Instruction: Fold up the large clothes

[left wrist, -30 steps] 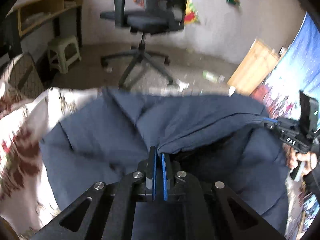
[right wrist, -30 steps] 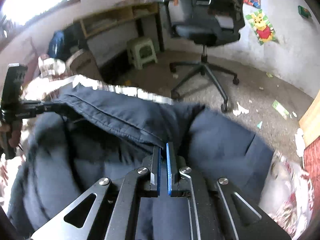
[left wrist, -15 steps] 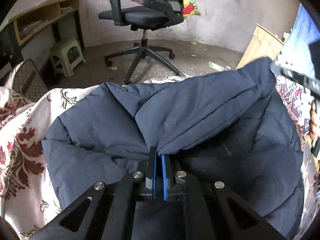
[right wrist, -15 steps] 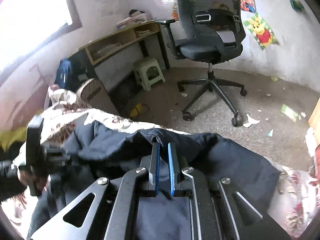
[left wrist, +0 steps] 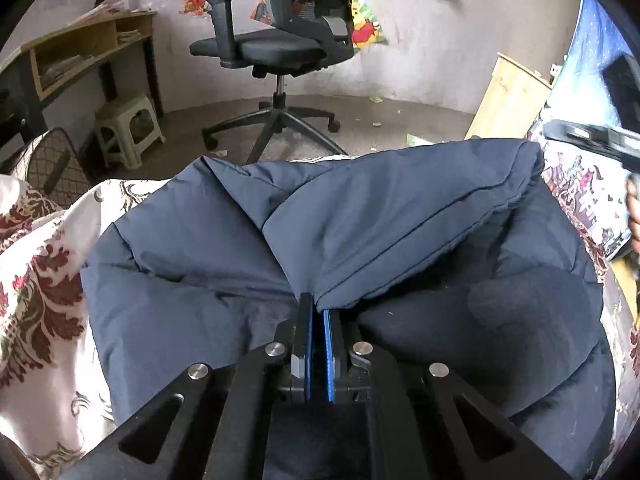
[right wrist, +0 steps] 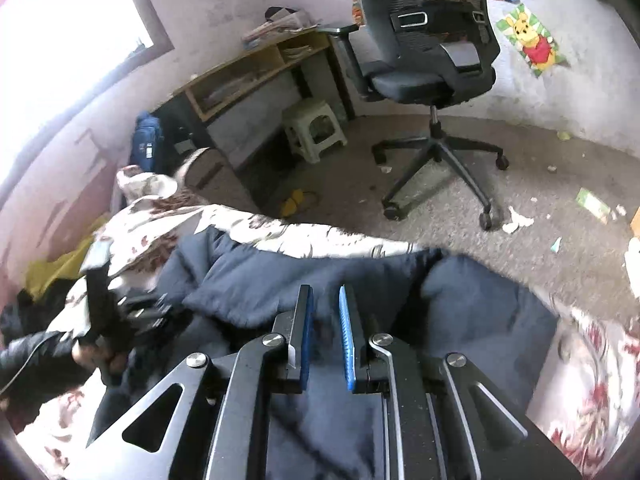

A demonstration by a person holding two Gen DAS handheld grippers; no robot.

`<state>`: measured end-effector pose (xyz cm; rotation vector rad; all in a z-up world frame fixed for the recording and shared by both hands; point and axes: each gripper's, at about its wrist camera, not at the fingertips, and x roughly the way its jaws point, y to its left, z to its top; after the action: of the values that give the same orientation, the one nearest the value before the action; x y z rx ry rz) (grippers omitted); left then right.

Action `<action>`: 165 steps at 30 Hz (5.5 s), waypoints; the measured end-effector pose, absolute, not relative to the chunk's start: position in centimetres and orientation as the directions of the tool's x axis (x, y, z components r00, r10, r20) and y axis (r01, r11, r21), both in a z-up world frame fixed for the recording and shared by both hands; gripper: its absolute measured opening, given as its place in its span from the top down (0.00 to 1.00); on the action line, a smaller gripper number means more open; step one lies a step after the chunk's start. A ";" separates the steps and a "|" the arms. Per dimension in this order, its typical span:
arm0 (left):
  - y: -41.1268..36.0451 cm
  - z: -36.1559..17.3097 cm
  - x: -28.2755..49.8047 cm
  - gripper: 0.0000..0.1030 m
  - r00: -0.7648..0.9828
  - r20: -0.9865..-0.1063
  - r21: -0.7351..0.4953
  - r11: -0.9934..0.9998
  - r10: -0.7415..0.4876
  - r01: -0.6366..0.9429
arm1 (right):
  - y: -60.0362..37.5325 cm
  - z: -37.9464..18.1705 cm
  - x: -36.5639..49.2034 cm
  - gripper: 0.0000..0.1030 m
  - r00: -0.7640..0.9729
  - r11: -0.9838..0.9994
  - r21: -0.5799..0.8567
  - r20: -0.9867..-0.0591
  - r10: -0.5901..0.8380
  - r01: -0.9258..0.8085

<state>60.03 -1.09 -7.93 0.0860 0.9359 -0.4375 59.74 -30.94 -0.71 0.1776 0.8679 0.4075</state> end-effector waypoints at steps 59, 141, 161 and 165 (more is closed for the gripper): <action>-4.9 -13.8 62.3 0.97 0.437 -0.810 -0.221 0.894 -0.391 0.389 | -23.4 -13.0 58.1 0.94 0.480 0.958 0.121 -0.844 0.238 -0.261; 1.9 3.1 13.0 0.00 0.799 -0.587 0.176 0.944 -0.127 0.279 | -29.8 0.2 10.9 0.01 0.710 0.954 0.033 -0.660 0.246 -0.299; 1.2 -9.7 11.6 0.00 0.517 -0.856 0.349 0.746 0.008 0.567 | -26.3 -9.9 11.6 0.01 0.349 0.902 0.075 -0.906 0.240 -0.425; 0.8 -10.3 11.3 0.01 0.548 -0.836 0.386 0.742 0.030 0.547 | -25.7 -10.5 11.5 0.01 0.339 0.903 0.064 -0.914 0.223 -0.424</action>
<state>11.31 0.78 -10.26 0.6864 0.9549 -0.3365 11.55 -25.70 -10.55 -0.1989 1.1518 0.4254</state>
